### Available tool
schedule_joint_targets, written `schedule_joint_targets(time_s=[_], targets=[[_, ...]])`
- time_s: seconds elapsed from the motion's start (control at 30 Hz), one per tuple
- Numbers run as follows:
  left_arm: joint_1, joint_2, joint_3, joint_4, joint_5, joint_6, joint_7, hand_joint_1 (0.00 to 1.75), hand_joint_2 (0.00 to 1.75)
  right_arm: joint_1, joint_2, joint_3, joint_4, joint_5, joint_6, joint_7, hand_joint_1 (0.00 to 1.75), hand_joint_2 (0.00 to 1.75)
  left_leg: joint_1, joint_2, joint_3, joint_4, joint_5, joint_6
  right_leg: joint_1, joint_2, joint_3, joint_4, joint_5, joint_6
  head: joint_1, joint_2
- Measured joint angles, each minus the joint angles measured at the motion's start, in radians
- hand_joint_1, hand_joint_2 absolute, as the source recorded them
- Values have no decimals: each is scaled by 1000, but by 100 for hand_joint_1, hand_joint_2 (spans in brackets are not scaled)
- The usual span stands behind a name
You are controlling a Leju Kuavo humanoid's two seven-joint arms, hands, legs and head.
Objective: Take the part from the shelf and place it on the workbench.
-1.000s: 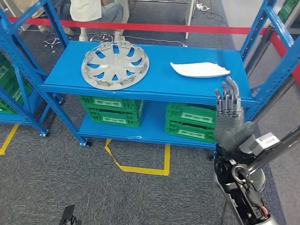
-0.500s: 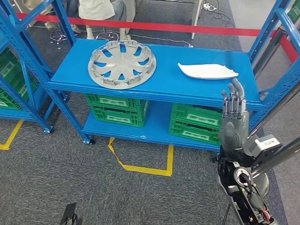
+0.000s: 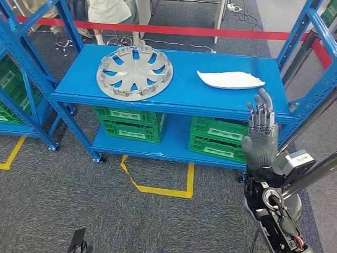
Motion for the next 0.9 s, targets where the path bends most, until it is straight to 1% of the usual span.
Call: schedule_joint_targets(time_s=[0.37, 0.4, 0.43, 0.5, 0.53, 0.57, 0.6, 0.63, 0.67, 0.7, 0.73, 0.77, 0.8, 0.83, 0.87, 0.9], targets=[[0, -1, 0, 0, -1, -2, 2, 0, 0, 1, 0, 3, 0, -1, 0, -9, 0, 0, 0, 0, 0, 0, 0, 0, 0, 0, 0, 0, 0, 0, -1, 0], [0, -1, 0, 0, -1, -2, 2, 0, 0, 1, 0, 3, 0, -1, 0, -10, 0, 0, -2, 0, 0, 1, -1, 1, -2, 0, 1, -3, 1, 2, -1, 0], [0, 0, 0, 0, -1, -1, 2, 0, 0, 1, 0, 3, 0, -1, 0, -10, 0, 0, -3, 0, 1, 0, -1, 6, -3, 0, 3, -7, 2, 5, -2, 0], [-1, 0, 0, 0, -1, -1, 2, 0, 0, 1, 0, 3, -3, -1, 2, -11, 0, 0, 0, 1, 15, -21, 5, 17, -3, 0, 9, -16, 2, 14, -5, 0], [-1, 0, 0, 0, -1, -1, 2, 0, 0, 0, 0, 3, -5, -1, 2, -12, 0, 0, 5, 2, 26, -37, 10, 21, -2, 1, 4, -2, -8, 18, -4, 0], [-1, -1, 0, 0, -1, -1, 2, 0, 0, -1, 0, 2, -6, -1, 3, -12, 0, 0, 10, 4, 37, -51, 14, 23, -1, 1, -11, 35, -29, 20, 0, 0], [-1, -1, 0, 0, -1, -1, 2, 0, 0, -1, 0, 3, -7, -1, 3, -12, 0, 0, 12, 5, 44, -58, 15, 24, -4, 1, -40, 96, -58, 22, 7, 0], [-1, -1, 0, 0, -1, -1, 2, 0, 0, 0, 0, 3, -7, -1, 3, -12, 0, 0, 13, 6, 47, -59, 15, 25, -7, 1, -77, 171, -89, 25, 12, 0], [-1, -1, 0, 0, -1, -1, 2, 0, 0, 4, 0, 3, -7, -1, 3, -12, 0, 0, 13, 6, 48, -59, 13, 24, -11, 1, -113, 237, -110, 29, 15, 0], [0, -2, 0, 0, -1, -1, 2, 0, 0, 7, 0, 3, -7, -1, 3, -12, 0, 0, 15, 5, 49, -58, 10, 21, -15, 1, -136, 273, -113, 34, 17, 0], [1, -2, 0, 0, -1, -1, 2, 0, 0, 9, 0, 3, -7, -1, 3, -13, 0, 0, 18, 3, 52, -55, 7, 16, -20, 0, -138, 268, -95, 38, 18, 0], [2, -2, 0, 0, -1, -1, 2, 0, 0, 10, 0, 3, -6, -1, 4, -14, 0, 0, 22, 2, 55, -51, 2, 10, -25, 0, -120, 221, -58, 43, 20, 0], [3, -2, 0, 0, -1, -1, 2, 0, 0, 10, 0, 3, -6, -1, 4, -16, 0, 0, 27, 0, 59, -45, -5, 1, -31, -1, -90, 150, -18, 50, 23, 0], [3, -1, 0, 0, -1, -1, 2, 0, 0, 10, 0, 3, -6, -1, 4, -18, 0, 0, 28, -2, 60, -36, -12, -9, -33, 1, -60, 85, 8, 55, 30, 0], [2, 0, 0, 1, 0, -1, 2, 0, 0, 10, 0, 3, -6, -1, 5, -19, 0, 0, 27, -3, 58, -28, -18, -18, -34, 4, -38, 41, 21, 53, 36, 0], [1, 1, 0, 1, 0, -1, 2, 0, 0, 11, 0, 3, -6, -1, 5, -19, 0, 0, 26, -4, 55, -21, -21, -25, -33, 6, -28, 21, 20, 48, 36, 0]])
